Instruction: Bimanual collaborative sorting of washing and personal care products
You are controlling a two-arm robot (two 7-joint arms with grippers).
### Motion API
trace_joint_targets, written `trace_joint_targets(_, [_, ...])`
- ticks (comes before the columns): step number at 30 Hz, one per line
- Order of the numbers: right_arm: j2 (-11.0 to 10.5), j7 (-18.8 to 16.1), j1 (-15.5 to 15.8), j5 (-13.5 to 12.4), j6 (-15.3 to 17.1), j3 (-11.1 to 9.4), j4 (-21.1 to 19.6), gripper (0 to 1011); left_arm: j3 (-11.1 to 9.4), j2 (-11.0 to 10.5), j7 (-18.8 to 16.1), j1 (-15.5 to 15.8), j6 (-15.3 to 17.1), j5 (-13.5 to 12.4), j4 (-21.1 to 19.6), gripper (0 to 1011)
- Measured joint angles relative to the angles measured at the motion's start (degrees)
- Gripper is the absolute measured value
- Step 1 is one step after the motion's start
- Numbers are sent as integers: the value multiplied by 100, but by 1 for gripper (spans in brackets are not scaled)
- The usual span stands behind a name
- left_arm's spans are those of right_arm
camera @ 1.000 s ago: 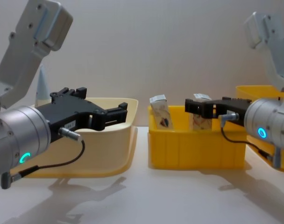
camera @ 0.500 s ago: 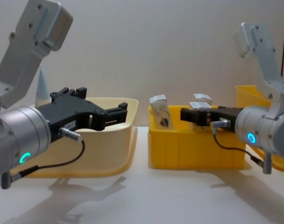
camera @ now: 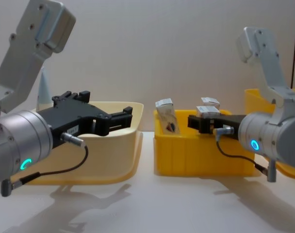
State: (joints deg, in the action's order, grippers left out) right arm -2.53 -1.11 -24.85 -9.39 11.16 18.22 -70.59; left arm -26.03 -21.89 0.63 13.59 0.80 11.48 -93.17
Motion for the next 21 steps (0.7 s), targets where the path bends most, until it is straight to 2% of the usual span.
trace_joint_targets(9, [19, -3, -14, 9, 12, -3, 29, 469, 0, 0, 0, 0, 0, 0, 0, 1000])
trace_joint_targets(16, [15, -74, -4, -4, -107, -42, 17, 434, 0, 0, 0, 0, 0, 0, 0, 1000])
trace_joint_targets(21, [-4, -190, 7, -71, -402, -142, -36, 434, 0, 0, 0, 0, 0, 0, 0, 1000])
